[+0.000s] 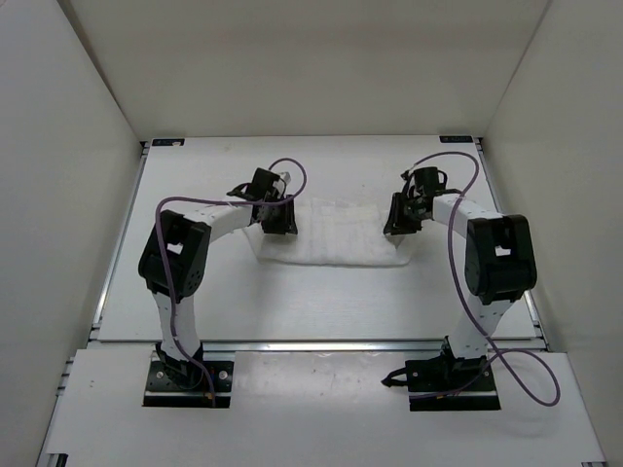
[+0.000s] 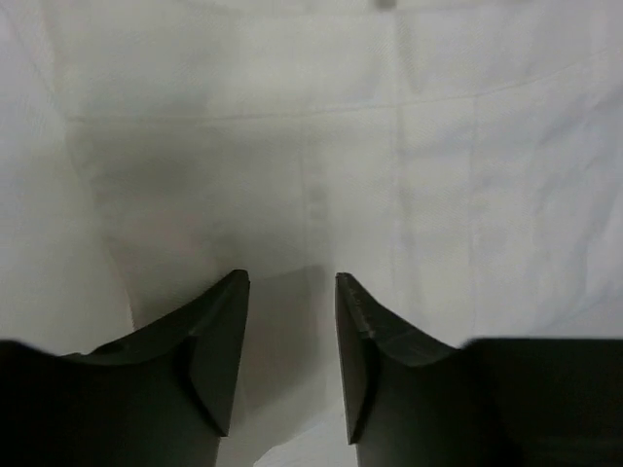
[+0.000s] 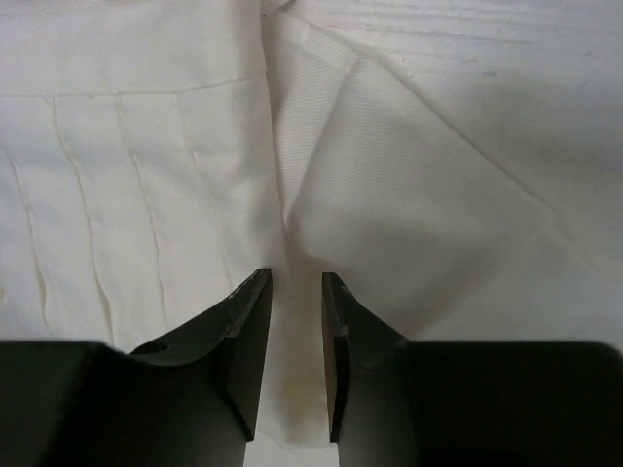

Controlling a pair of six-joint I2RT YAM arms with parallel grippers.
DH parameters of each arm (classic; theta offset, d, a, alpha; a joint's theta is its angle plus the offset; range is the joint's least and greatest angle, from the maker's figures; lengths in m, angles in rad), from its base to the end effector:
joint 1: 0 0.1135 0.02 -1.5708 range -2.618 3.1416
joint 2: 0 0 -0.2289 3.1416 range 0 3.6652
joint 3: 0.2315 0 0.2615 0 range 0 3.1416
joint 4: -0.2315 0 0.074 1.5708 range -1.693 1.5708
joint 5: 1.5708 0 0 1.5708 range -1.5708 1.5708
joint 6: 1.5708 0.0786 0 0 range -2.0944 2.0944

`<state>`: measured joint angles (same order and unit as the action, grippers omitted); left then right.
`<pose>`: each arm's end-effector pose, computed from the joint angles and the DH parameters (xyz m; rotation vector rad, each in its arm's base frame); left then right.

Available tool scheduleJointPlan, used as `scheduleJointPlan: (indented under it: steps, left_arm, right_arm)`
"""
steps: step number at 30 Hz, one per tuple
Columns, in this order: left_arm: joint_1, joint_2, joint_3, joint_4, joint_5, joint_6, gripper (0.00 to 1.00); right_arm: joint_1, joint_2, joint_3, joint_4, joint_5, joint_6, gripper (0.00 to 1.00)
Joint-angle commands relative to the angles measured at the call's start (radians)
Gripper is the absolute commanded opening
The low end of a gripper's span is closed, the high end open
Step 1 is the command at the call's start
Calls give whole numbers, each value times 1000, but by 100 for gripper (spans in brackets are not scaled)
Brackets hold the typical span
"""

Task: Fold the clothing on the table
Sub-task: Fold the skirt

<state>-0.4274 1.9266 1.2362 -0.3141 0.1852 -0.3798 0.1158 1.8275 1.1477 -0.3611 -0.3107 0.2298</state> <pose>0.3720 -0.1853 0.0846 0.1343 2.6404 -0.5277 0.3836 0.0688 0.0931 0.0382 2.6264 0.5273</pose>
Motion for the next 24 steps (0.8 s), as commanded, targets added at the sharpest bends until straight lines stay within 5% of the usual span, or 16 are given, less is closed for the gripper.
scheduleJointPlan:
  steps: [1,4,7,16,24]
  left_arm:
    - [27,-28,124,-109,19,54,53]
    - [23,-58,222,-172,-41,102,81]
    - [15,-100,253,-203,-148,151,99]
    - [43,-178,25,-137,-184,177,95]
    - [76,-176,-66,-105,-191,205,87]
  right_arm:
    - [-10,-80,78,-70,2,-56,28]
    - [-10,-146,90,-102,15,-44,67]
    - [1,-233,21,-110,73,-24,81]
    - [4,-370,-258,-122,168,54,88]
    - [28,-350,-310,-15,146,115,87]
